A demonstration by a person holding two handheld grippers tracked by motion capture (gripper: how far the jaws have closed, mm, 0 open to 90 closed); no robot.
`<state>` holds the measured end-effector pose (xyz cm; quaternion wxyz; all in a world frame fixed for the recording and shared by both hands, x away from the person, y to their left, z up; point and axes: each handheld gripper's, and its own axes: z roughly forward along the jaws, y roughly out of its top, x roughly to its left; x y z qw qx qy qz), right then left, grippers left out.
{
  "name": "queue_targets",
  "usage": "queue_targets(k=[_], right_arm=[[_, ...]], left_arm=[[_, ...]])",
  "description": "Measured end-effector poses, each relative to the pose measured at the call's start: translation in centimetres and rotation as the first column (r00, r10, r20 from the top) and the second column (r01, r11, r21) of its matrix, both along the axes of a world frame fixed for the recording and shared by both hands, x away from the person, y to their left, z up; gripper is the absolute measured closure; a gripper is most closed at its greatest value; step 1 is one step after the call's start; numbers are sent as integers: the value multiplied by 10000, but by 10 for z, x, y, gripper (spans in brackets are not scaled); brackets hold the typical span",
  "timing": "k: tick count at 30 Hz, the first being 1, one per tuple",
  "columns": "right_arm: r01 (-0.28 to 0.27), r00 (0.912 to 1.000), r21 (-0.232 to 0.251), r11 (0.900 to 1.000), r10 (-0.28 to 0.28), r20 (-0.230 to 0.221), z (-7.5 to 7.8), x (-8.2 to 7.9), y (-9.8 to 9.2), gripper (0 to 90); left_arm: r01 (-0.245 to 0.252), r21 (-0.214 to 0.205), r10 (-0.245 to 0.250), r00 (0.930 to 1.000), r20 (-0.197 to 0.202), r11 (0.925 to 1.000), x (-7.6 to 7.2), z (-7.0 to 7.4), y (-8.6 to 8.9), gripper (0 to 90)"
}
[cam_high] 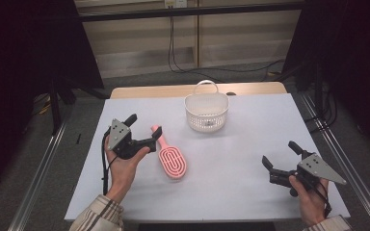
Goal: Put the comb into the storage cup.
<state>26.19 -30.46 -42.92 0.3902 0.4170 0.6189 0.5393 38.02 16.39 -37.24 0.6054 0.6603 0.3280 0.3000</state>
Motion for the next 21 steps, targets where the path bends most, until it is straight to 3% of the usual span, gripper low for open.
queue_targets(k=[5, 13, 15, 17, 18, 21], right_arm=[[21, 10000, 20, 10000, -21, -7, 0, 0, 0, 5], [17, 10000, 7, 10000, -17, 38, 0, 0, 0, 4], [25, 10000, -29, 10000, -25, 61, 0, 0, 0, 4], [18, 10000, 4, 10000, -18, 27, 0, 0, 0, 4], [20, 10000, -3, 10000, -20, 32, 0, -1, 0, 4], [23, 10000, 4, 10000, -23, 28, 0, -1, 0, 4]], left_arm=[[-96, 79, 95, 9998, 152, 9999, 7, 0, -3, 28], [-38, 234, 40, 10000, -76, 9997, 9, -10, -4, 74], [29, 362, -27, 10000, -68, 9993, 9, -12, -3, 128], [74, 215, -73, 10000, -34, 9997, 10, -12, -3, 243], [137, 398, -139, 9999, 52, 9991, 10, -12, -3, 303], [157, 258, -159, 9999, 57, 9995, 10, -12, -3, 346]])
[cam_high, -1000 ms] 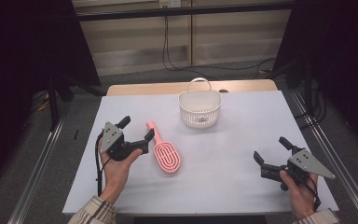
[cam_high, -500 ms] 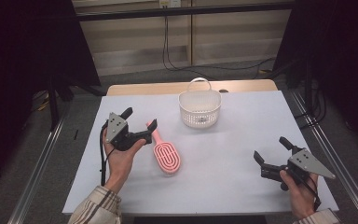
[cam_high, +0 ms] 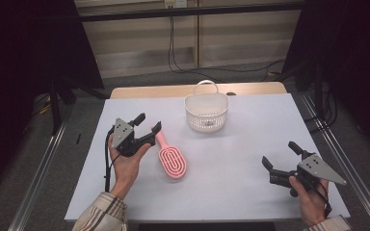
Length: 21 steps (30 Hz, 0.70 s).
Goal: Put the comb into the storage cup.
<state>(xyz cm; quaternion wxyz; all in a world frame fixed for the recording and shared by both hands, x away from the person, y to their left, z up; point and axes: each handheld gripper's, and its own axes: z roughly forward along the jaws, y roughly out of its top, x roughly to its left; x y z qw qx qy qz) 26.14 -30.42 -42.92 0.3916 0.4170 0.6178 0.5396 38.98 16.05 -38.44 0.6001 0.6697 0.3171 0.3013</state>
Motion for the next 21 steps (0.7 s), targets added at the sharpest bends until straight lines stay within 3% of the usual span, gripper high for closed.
queue_targets(k=[1, 2, 5, 6, 9, 10, 12, 13, 15, 20, 21], right_arm=[[0, 10000, 0, 10000, 0, 0, 0, 0, 0, 4], [-10, 10000, -8, 10000, 10, 3, 0, 0, 0, 5], [-24, 10000, -11, 10000, 24, 3, 0, 0, -1, 5], [-22, 10000, 1, 10000, 22, -12, 0, 0, -1, 5], [-18, 10000, -7, 10000, 18, 3, 0, 0, -1, 5], [-14, 10000, -3, 10000, 14, 4, 0, -1, 0, 5], [-19, 10000, -1, 10000, 19, 3, 0, -1, 0, 5], [-39, 10000, -4, 10000, 39, 9, 0, 0, -1, 5], [-21, 10000, 8, 10000, 21, -19, 0, 0, -1, 5], [-27, 10000, 3, 10000, 27, -6, 0, -1, -1, 5], [-13, 10000, 3, 10000, 13, -10, 0, -1, -1, 5]], left_arm=[[28, 39, -28, 10000, 30, 10000, 0, 0, 0, 346], [71, 82, -72, 9999, 86, 9999, 0, 1, 1, 431], [229, -49, -229, 9997, 15, 9997, -1, 2, 0, 480], [360, -102, -360, 9994, -13, 9993, -1, 2, 0, 560], [420, -91, -420, 9991, 56, 9991, -1, 3, 1, 602], [567, -184, -566, 9984, 47, 9982, -1, 3, 1, 693], [609, -64, -608, 9981, 125, 9981, -1, 3, 2, 726], [845, -164, -845, 9964, 11, 9963, -1, 4, 1, 810], [899, -156, -900, 9959, -35, 9958, -1, 4, 1, 871], [1224, -204, -1233, 9909, -539, 9923, 0, 6, -1, 900], [1237, -361, -1262, 9889, -785, 9917, -1, 7, 1, 900]])
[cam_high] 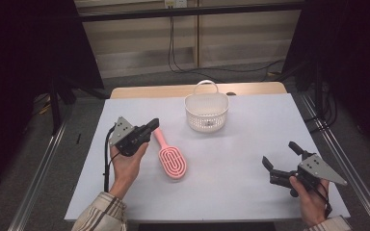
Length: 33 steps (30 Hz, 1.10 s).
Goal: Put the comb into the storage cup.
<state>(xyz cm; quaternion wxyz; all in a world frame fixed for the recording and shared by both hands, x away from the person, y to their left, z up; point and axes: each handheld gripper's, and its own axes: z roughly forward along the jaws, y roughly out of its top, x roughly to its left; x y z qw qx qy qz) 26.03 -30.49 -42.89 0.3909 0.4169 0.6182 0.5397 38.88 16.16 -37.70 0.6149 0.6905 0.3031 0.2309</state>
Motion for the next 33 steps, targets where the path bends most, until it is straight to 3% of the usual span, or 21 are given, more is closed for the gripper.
queue_targets(k=[2, 5, 6, 11, 12, 14, 19, 20, 21, 23, 26, 29, 30, 31, 33], right_arm=[[8, 10000, -3, 10000, -8, 2, 0, 0, 0, 4], [-15, 10000, 0, 10000, 15, 5, 0, 0, 0, 4], [-19, 10000, -1, 10000, 19, 8, 0, 0, 0, 5], [-2, 10000, 11, 10000, 2, 18, 0, 0, 0, 5], [-2, 10000, 11, 10000, 2, 18, 0, 0, 0, 5], [-17, 10000, -12, 10000, 17, 10, 0, 0, 0, 5], [-12, 10000, -21, 10000, 12, 7, 0, 0, 0, 4], [-17, 10000, -7, 10000, 17, 4, 0, 0, 0, 5], [-17, 10000, -7, 10000, 17, 4, 0, 0, 0, 5], [-10, 10000, -18, 10000, 10, -3, 0, 0, 0, 4], [-27, 10000, -29, 10000, 27, -5, 0, 0, 0, 4], [-15, 10000, -9, 10000, 15, -10, 0, 0, 0, 4], [-22, 10000, -25, 10000, 21, -13, 0, 0, 0, 4], [-31, 10000, -35, 10000, 31, -5, 0, 0, 0, 4], [-55, 10000, -12, 10000, 55, -7, 0, 0, 0, 4]], left_arm=[[-20, 39, 20, 10000, -82, 10000, 0, 0, 0, 900], [147, 118, -135, 9953, -957, 9998, 1, -3, -1, 900], [147, 118, -135, 9953, -957, 9998, 1, -3, -1, 900], [685, 612, -552, 9788, -1970, 9958, 3, -3, -9, 900], [685, 612, -552, 9788, -1970, 9958, 3, -3, -9, 900], [859, 748, -671, 9720, -2252, 9935, 3, 0, -11, 900], [989, 967, -705, 9624, -2622, 9904, 4, 3, -12, 900], [1083, 1065, -746, 9568, -2810, 9884, 5, 3, -13, 900], [1083, 1065, -746, 9568, -2810, 9884, 5, 3, -13, 900], [1171, 1270, -753, 9529, -2939, 9850, 5, 1, -15, 900], [1290, 1581, -788, 9538, -2900, 9790, 4, 1, -19, 900], [1422, 1870, -794, 9481, -3080, 9720, 4, 1, -23, 900], [1436, 2076, -697, 9424, -3270, 9676, 5, 2, -26, 900], [1436, 2076, -697, 9424, -3270, 9676, 5, 2, -26, 900], [1527, 2186, -696, 9355, -3464, 9638, 8, 2, -30, 900]])
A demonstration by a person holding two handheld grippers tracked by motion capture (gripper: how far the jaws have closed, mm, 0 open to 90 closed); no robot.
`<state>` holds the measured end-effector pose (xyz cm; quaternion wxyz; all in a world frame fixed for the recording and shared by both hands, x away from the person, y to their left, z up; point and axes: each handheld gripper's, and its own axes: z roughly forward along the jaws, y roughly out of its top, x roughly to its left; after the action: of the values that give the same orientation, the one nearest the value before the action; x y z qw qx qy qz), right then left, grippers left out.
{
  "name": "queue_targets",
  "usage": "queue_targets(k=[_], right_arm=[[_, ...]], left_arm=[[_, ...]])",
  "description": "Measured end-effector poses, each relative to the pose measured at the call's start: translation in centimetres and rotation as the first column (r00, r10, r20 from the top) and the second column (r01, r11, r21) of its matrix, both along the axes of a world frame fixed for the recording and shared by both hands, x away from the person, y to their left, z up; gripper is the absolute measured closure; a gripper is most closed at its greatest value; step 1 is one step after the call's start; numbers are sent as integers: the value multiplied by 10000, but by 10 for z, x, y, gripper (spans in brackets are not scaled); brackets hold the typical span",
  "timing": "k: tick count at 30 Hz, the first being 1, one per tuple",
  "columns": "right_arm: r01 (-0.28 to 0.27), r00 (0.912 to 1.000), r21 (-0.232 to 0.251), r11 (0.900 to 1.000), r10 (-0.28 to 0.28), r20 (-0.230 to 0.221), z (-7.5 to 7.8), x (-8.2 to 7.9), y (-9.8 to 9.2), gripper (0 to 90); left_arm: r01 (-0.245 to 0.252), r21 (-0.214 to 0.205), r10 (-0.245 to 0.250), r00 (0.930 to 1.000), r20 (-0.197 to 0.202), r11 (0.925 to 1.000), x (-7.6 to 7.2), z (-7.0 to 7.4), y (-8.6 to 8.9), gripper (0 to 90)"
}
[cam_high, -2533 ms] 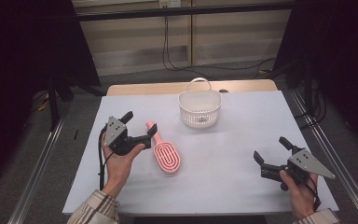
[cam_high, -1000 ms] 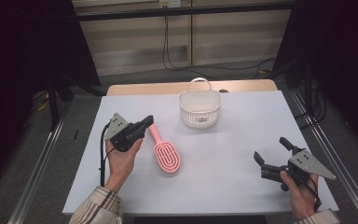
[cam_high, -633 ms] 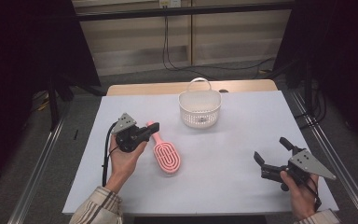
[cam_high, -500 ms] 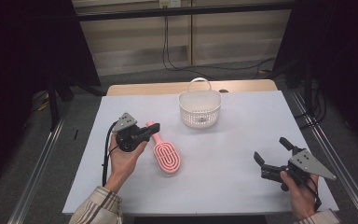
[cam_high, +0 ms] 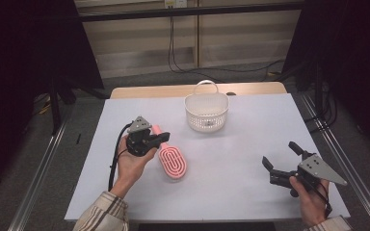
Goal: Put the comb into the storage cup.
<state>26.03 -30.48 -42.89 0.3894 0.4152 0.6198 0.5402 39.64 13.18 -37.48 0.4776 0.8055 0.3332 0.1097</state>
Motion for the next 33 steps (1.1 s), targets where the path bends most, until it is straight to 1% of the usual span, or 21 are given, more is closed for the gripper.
queue_targets(k=[2, 4, 6, 8, 12, 14, 17, 21, 23, 25, 28, 29, 30, 33], right_arm=[[40, 10000, -51, 10000, -40, 3, 0, 0, 0, 4], [14, 10000, -14, 10000, -14, 1, 0, 0, 0, 3], [-20, 10000, -59, 10000, 20, 9, 0, 0, 0, 3], [-13, 10000, -33, 10000, 13, -17, 0, 0, 0, 3], [-9, 10000, -14, 10000, 9, -37, 0, 0, 0, 3], [-42, 10000, -32, 10000, 42, -25, 0, 0, 0, 3], [-13, 10000, -84, 10000, 13, -5, 0, 0, 0, 3], [32, 10000, -62, 10000, -32, -17, 0, 0, 0, 3], [58, 10000, -71, 10000, -58, -10, 0, 0, -1, 3], [39, 10000, -69, 10000, -40, -31, -1, 0, -1, 3], [7, 10000, -39, 10000, -7, -36, -1, 0, 0, 3], [7, 10000, -39, 10000, -7, -36, -1, 0, 0, 3], [-16, 10000, -58, 10000, 15, -29, -1, 0, 0, 3], [-3, 10000, -49, 10000, 3, -44, -1, 0, 0, 3]], left_arm=[[69, 134, -69, 10000, -31, 9999, 1, 1, -3, 900], [146, 228, -142, 9998, -143, 9996, 0, -1, -7, 900], [311, 680, -291, 9991, -293, 9972, -1, -5, -12, 900], [338, 727, -306, 9985, -457, 9968, 0, -9, -14, 900], [366, 956, -308, 9976, -620, 9947, 0, -11, -17, 900], [333, 984, -267, 9973, -682, 9946, 1, -13, -18, 900], [429, 1177, -333, 9960, -828, 9921, 0, -15, -21, 900], [557, 1525, -404, 9940, -1017, 9867, 0, -17, -31, 900], [640, 1562, -463, 9923, -1145, 9857, 1, -16, -36, 900], [760, 1616, -585, 9921, -1105, 9839, 1, -13, -39, 900], [843, 1646, -648, 9906, -1203, 9828, 2, -13, -45, 900], [877, 1697, -676, 9903, -1211, 9816, 2, -14, -46, 900], [948, 1814, -722, 9892, -1275, 9788, 2, -16, -48, 900], [1065, 1843, -805, 9864, -1431, 9771, 0, -22, -53, 900]])
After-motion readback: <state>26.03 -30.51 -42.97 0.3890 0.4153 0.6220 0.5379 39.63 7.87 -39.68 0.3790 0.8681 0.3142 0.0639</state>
